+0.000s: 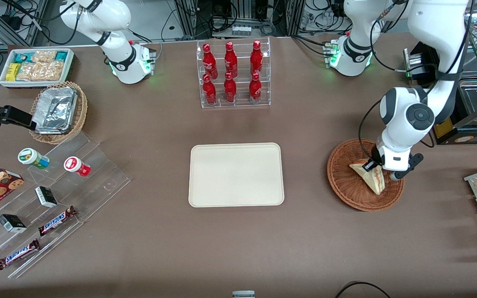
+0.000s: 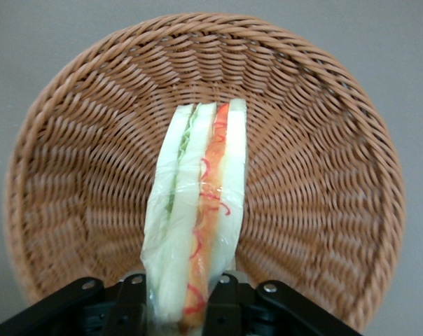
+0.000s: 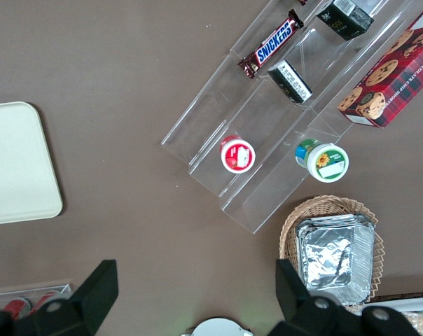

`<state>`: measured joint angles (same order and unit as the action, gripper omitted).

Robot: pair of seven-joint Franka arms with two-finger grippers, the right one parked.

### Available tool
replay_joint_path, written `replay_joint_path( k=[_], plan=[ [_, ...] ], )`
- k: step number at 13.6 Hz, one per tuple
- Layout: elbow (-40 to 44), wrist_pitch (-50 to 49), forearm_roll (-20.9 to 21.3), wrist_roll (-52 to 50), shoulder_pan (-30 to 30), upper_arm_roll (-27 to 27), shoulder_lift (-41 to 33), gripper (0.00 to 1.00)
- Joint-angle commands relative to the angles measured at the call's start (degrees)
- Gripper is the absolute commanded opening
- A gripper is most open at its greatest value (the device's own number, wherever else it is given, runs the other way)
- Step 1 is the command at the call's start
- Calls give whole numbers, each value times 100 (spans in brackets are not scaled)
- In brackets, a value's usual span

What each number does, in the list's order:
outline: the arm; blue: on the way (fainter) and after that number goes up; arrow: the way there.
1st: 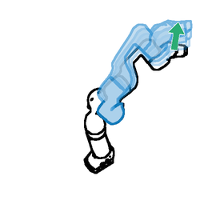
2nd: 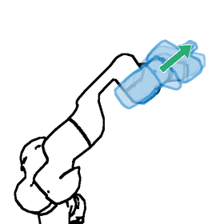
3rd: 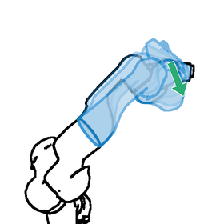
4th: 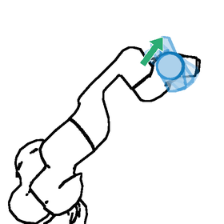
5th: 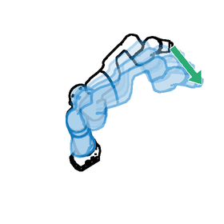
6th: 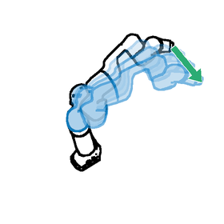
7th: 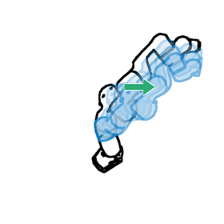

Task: Place sandwich from basket to tray
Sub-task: 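Lower the left gripper and close it on the wrapped sandwich, then lift the sandwich and carry it over the cream tray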

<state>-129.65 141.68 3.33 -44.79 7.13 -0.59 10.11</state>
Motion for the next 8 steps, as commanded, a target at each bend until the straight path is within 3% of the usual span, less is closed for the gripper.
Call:
replay_joint_path(
  k=[1,4,8],
  plan=[
    [561,-1330,98,-74,576,-20,-422,23],
    [1520,-2626,89,-127,1332,-12,-300,24],
    [2188,-2795,-7,-144,2185,15,121,26]
  ],
)
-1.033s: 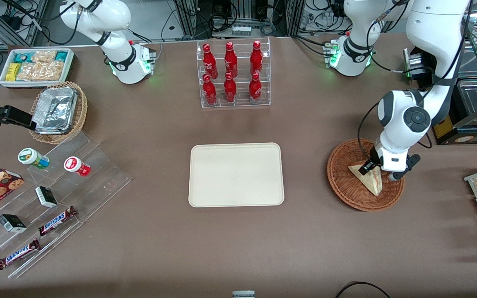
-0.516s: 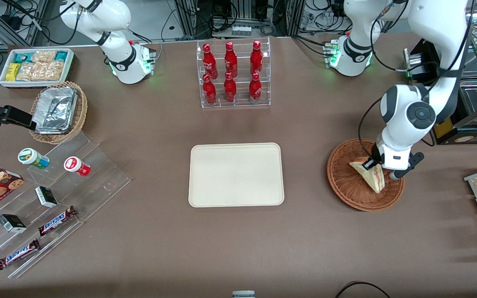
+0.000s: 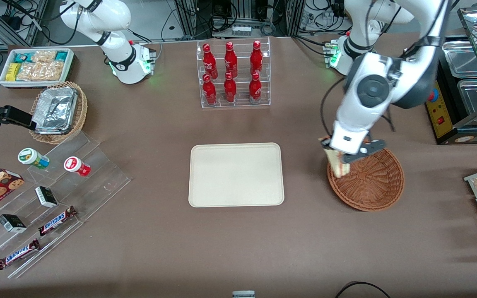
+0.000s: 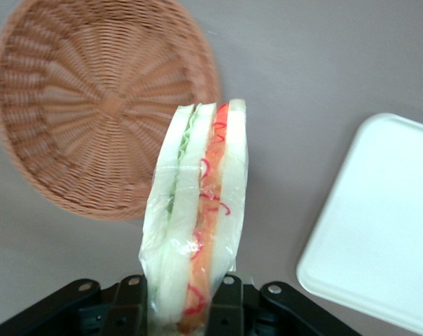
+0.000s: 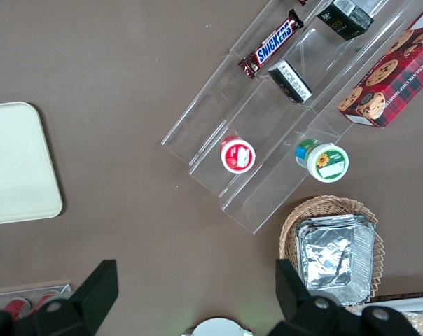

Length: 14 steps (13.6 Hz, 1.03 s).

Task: Place sandwich from basket to tray
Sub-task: 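Lift the sandwich and carry it over the cream tray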

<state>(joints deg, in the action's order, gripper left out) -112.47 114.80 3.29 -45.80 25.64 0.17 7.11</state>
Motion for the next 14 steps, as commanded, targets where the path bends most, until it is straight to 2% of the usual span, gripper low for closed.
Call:
replay_joint_path(
  k=[1,9,11,14],
  plan=[
    [732,-89,-13,-60,580,-52,675,26],
    [3070,121,48,-824,1978,-61,2863,26],
    [3414,419,66,-973,2216,-69,3312,26],
    [3468,763,162,-1097,2419,-87,3639,26]
  ],
)
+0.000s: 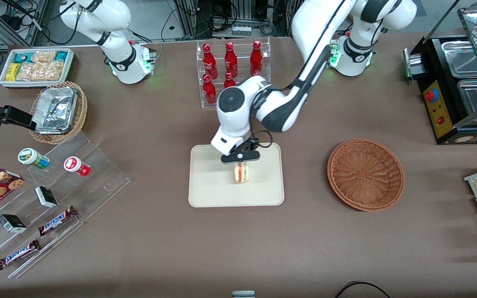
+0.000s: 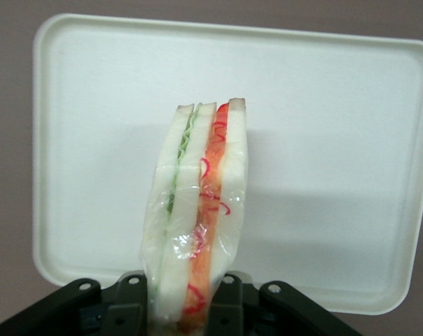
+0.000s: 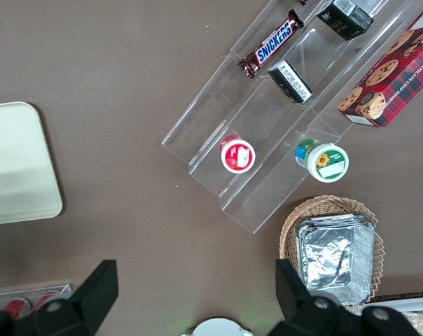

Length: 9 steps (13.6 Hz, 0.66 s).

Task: Place sandwich from basket to tray
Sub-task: 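Lift the sandwich and carry it over the cream tray, then lower the sandwich onto the tray and open the left gripper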

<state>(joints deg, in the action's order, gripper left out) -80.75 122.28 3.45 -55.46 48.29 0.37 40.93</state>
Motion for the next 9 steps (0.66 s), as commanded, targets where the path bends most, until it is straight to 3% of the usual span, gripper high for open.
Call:
replay_joint_path(
  k=[1,7,9],
  plan=[
    [297,67,356,-149,163,-107,345,26],
    [288,103,525,-228,242,-99,539,26],
    [288,164,525,-228,242,-107,592,36]
  ],
)
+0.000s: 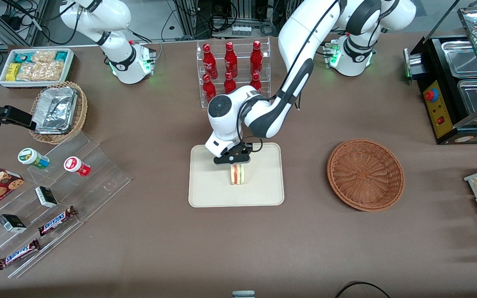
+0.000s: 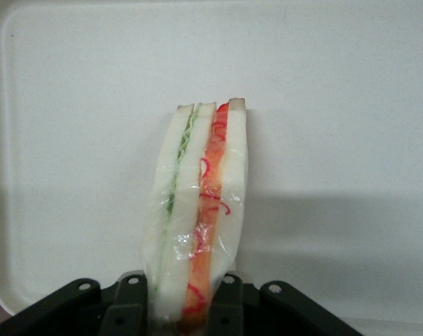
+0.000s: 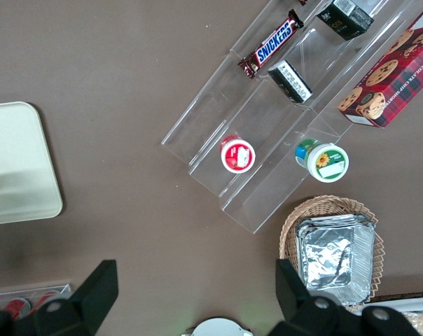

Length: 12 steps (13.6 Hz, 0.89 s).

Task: Place sandwich from basket to tray
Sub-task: 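Lower the sandwich onto the tray and open the left gripper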

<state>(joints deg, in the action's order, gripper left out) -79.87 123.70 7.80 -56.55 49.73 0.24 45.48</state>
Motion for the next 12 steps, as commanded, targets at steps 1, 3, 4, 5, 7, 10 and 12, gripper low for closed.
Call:
replay_joint_path(
  k=[1,3,4,5,7,10,12],
  plan=[
    [192,66,90,-119,98,-86,145,36],
    [200,84,90,-119,98,-86,171,65],
    [200,84,90,-110,98,-86,172,85],
    [200,84,90,-93,90,-94,172,99],
    [209,84,81,-93,55,-94,84,99],
    [166,-38,46,-128,-50,-103,-372,99],
    [156,-528,2,-128,-217,-103,-846,99]
  ],
)
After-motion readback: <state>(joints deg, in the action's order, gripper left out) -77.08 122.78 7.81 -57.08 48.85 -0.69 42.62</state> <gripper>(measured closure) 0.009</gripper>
